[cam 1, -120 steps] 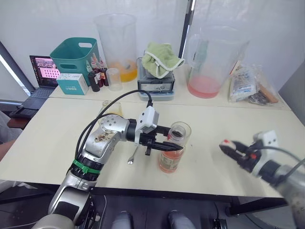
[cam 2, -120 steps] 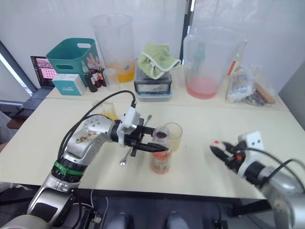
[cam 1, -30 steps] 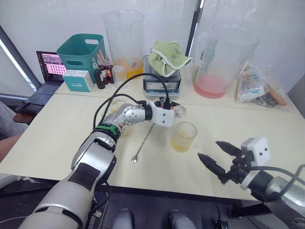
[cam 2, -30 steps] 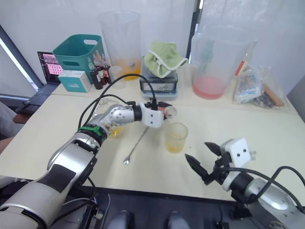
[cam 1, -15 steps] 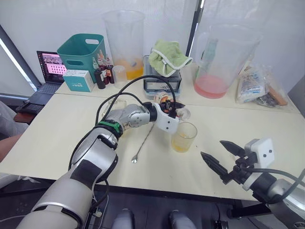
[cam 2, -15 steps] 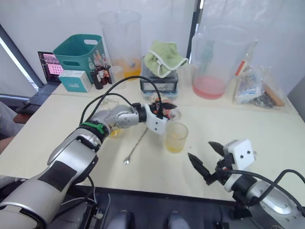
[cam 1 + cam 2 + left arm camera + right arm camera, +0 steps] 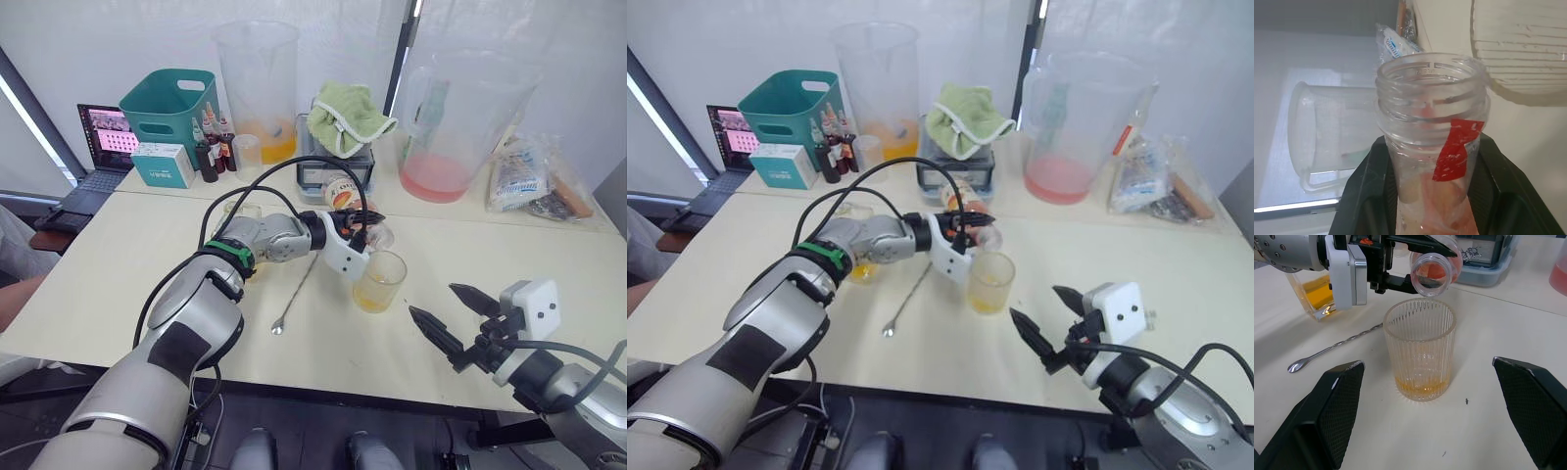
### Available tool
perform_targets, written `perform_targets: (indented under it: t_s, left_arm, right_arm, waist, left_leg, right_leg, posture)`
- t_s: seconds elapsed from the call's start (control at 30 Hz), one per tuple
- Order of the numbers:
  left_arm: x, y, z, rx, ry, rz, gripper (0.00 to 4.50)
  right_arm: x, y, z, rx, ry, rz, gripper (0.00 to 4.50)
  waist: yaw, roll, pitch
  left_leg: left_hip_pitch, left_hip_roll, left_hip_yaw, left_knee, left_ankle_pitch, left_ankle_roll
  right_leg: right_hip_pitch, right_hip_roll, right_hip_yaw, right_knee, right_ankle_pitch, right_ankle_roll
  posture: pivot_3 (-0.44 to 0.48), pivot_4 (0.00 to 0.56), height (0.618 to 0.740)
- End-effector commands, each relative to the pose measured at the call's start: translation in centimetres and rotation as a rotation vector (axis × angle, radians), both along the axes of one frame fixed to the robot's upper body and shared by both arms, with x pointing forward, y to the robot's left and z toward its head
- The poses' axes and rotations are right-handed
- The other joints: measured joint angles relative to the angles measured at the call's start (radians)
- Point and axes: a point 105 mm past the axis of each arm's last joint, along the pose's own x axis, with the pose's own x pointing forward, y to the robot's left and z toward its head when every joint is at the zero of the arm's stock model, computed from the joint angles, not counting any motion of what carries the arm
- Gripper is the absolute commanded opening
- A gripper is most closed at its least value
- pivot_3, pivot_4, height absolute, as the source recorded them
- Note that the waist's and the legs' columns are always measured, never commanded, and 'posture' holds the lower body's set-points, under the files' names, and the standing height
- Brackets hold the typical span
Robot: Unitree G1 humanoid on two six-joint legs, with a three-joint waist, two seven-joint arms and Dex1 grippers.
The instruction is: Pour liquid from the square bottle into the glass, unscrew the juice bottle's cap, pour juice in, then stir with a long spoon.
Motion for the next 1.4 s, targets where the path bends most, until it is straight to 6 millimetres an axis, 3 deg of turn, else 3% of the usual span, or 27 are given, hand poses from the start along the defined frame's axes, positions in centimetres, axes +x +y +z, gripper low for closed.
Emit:
perform_targets:
  t_s: [0.03, 1.4]
  left_arm:
    - [-0.3, -0.8, 2.3, -0.039, -0.076, -0.044, 1.51]
    - [-1.0, -2.2, 3.5, -0.027, -0.267, -0.127, 1.51]
  right_arm:
    - [-0.3, 0.7, 1.0, 0.017, -0.04, 0.025, 4.45]
    - [-0.1, 1.0, 1.0, 0.042, -0.037, 0.024, 4.45]
  waist:
    - [0.0, 0.0, 0.0]
    - [0.004, 0.0, 0.0]
  left_leg:
    - [0.0, 0.0, 0.0, 0.0, 0.0, 0.0]
    - [0.0, -0.003, 0.0, 0.0, 0.001, -0.002]
  right_leg:
    - [0.0, 0.0, 0.0, 0.0, 0.0, 0.0]
    - [0.0, -0.002, 0.001, 0.006, -0.001, 0.003]
  posture:
    - [0.0, 0.15, 0.74]
    - [0.0, 0.15, 0.74]
